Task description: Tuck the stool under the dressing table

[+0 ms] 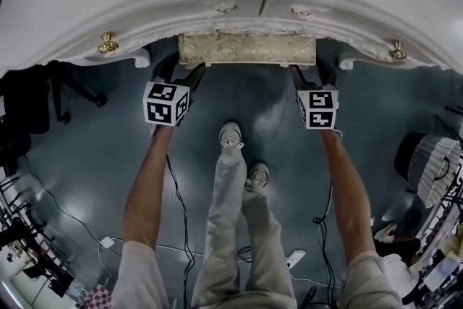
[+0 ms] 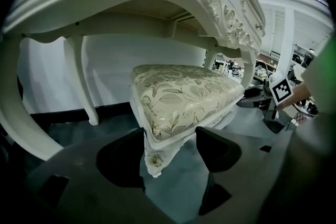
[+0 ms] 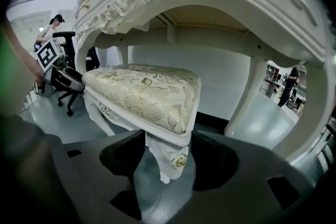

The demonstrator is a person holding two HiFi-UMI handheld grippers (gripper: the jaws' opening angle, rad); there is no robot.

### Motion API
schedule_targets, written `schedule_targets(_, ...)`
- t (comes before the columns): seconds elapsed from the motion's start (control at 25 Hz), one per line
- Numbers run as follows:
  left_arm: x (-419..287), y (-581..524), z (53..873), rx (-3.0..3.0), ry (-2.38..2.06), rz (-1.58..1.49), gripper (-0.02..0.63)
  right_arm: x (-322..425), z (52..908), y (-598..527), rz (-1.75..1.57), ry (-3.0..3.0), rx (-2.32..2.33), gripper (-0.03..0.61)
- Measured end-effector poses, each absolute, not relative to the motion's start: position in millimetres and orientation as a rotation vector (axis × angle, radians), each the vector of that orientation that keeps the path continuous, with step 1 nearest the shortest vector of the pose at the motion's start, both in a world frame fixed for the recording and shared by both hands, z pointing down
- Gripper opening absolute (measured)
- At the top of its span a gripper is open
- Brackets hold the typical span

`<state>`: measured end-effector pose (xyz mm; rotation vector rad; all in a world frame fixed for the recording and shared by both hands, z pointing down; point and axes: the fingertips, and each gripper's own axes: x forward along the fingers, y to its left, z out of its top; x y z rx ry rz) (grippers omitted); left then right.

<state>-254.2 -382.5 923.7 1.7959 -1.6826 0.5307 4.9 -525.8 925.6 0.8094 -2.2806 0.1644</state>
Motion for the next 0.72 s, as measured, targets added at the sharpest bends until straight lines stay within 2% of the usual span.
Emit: schedule_targets(0.72,-270.9,-415.2,921.5,1.796,-1.738,0.496,0.304,-11.8,925.4,-558.7,0.131,-2.293,0.832,0.262)
